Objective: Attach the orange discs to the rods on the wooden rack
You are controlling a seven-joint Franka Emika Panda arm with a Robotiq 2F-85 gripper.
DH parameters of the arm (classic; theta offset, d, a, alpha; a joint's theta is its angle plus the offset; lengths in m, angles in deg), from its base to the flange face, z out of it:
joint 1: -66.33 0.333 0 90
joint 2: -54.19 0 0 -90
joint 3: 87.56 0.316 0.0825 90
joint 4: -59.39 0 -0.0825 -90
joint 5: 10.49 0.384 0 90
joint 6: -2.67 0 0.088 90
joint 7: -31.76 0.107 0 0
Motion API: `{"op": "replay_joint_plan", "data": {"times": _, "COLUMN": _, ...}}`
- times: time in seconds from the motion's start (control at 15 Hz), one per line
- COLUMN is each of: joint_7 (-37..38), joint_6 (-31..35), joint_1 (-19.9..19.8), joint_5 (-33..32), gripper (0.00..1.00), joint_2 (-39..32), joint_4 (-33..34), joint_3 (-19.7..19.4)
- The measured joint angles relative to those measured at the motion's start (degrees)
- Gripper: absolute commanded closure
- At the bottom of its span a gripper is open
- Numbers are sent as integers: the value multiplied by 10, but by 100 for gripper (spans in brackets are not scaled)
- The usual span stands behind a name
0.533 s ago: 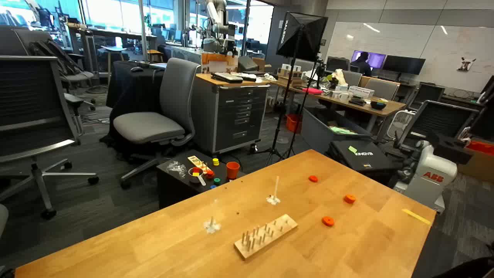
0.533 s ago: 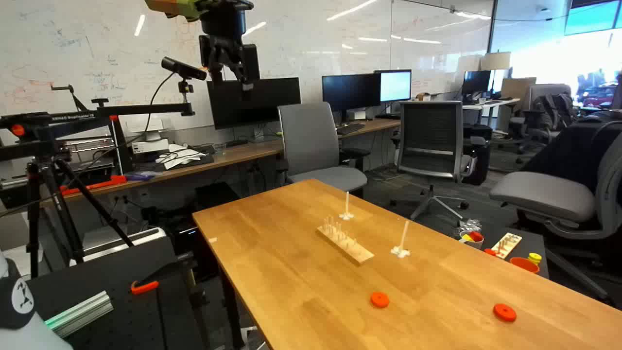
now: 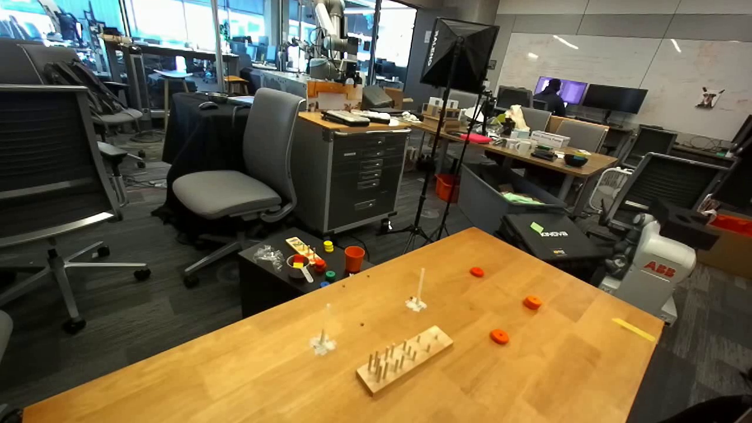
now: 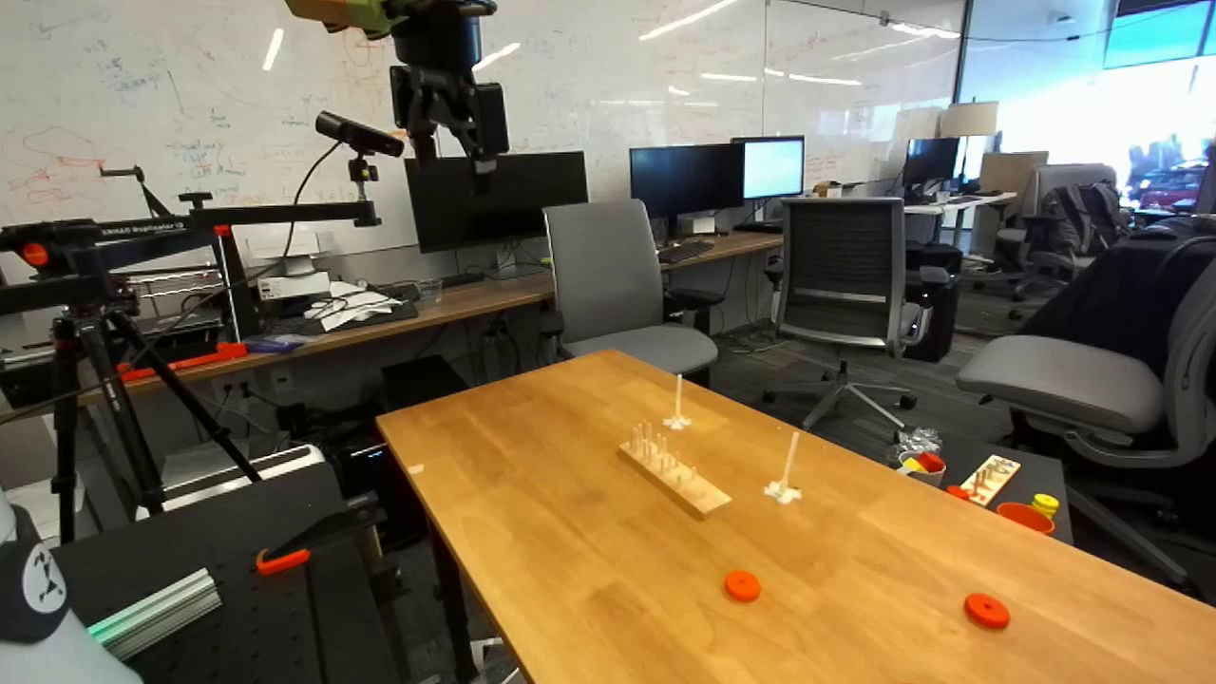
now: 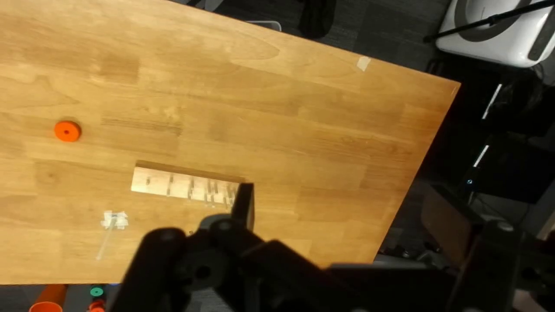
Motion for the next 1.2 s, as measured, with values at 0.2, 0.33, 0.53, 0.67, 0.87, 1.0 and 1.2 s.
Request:
{"op": "replay_joint_plan", "data": {"times": 0.2, "joint_7": 1, "joint_6": 8, "joint_1": -8, "joint_5": -13, "gripper": 0, "joint_2": -2, "joint_4": -2, "joint_3": 1}}
{"op": "replay_joint_plan", "data": {"times": 0.33, "joint_7": 4, "joint_6": 47, "joint_1": -38, "joint_5": -47, "gripper": 0, "joint_2": -9, "joint_4": -9, "joint_3": 0}}
{"op": "replay_joint_plan", "data": {"times": 0.53, "joint_7": 9, "joint_6": 129, "joint_1": -108, "joint_5": -101, "gripper": 0, "joint_2": -33, "joint_4": -20, "joint_3": -10}}
{"op": "replay_joint_plan", "data": {"times": 0.67, "joint_7": 18, "joint_6": 187, "joint_1": -156, "joint_5": -131, "gripper": 0, "joint_2": -64, "joint_4": -21, "joint_3": -24}}
{"op": "replay_joint_plan", "data": {"times": 0.87, "joint_7": 45, "joint_6": 269, "joint_1": -213, "joint_5": -154, "gripper": 0, "joint_2": -131, "joint_4": -14, "joint_3": -45}}
{"op": "replay_joint_plan", "data": {"times": 1.0, "joint_7": 71, "joint_6": 303, "joint_1": -241, "joint_5": -159, "gripper": 0, "joint_2": -188, "joint_4": 3, "joint_3": -55}}
{"op": "replay_joint_plan", "data": {"times": 1.2, "joint_7": 95, "joint_6": 317, "joint_1": -250, "joint_5": -159, "gripper": 0, "joint_2": -253, "joint_4": 41, "joint_3": -58}}
